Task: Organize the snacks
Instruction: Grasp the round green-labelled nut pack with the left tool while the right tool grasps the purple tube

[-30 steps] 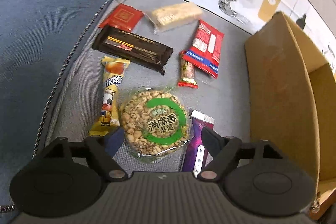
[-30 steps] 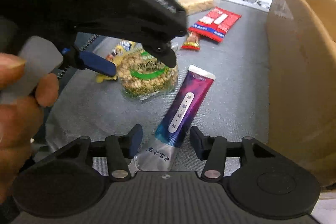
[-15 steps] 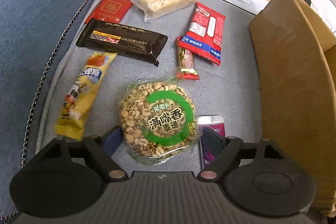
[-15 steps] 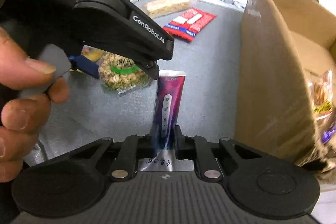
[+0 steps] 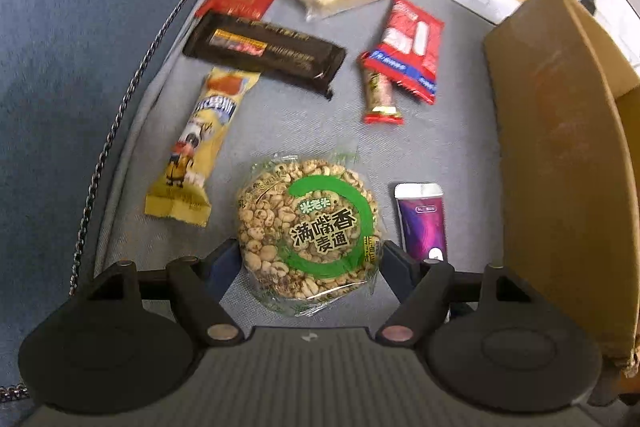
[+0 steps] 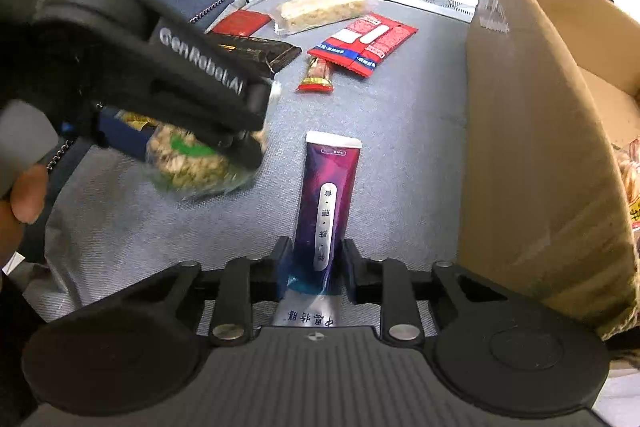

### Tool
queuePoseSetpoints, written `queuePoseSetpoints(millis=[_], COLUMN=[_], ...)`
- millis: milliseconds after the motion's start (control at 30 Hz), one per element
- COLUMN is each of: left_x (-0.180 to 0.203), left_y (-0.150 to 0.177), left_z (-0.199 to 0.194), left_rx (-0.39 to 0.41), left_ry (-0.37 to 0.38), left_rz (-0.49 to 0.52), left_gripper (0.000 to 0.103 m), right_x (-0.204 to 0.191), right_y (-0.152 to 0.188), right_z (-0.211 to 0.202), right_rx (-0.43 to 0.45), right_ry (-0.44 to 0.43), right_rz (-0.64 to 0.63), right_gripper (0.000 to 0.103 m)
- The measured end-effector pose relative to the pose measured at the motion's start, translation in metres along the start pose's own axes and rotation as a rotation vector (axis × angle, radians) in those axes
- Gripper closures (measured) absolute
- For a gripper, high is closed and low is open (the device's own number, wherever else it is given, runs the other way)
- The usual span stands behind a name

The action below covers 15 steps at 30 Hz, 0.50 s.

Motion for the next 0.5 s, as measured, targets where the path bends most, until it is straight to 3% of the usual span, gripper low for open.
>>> queuePoseSetpoints(millis=[67, 200, 300, 367, 500], left_x=[0.0, 0.005, 0.005, 0.003, 0.004], left_y=[-0.001, 0.0, -0.001, -0.002, -0.001], left_z=[0.002, 0.003, 0.004, 0.005, 0.005], left_rx=[-0.003, -0.004, 0.001, -0.003, -0.007], left_ry=[0.0, -0.017, -0.019, -0.018, -0.029], left_rz=[-0.014, 0.005, 0.005, -0.003, 0.006], left_gripper=[0.023, 0.022, 0.02, 0.02, 0.019], right_x=[-0.001, -0.002, -0.001, -0.001, -0.003], right_y=[0.001, 0.001, 0.001, -0.001, 0.0], right_z=[-0.007, -0.01, -0.007, -0.004, 0.003], right_rx=[0.016, 0.016, 0.013, 0.015, -0.006], right_ry=[0.007, 0.04, 0.032, 0.018, 0.012], right_rz=[0.003, -0.01, -0.003, 0.001, -0.014], right_gripper=[0.087, 0.086, 0.082, 0.07, 0.067])
Point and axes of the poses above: each gripper's, at about its wrist camera, not at the fingertips, and z roughly the way its jaws point, x to its right, y to its underside, the point moved 3 cm from there along z, roughly the way its jaws point, and after that the axes turned 9 degrees about -z, right-handed, at the moved point
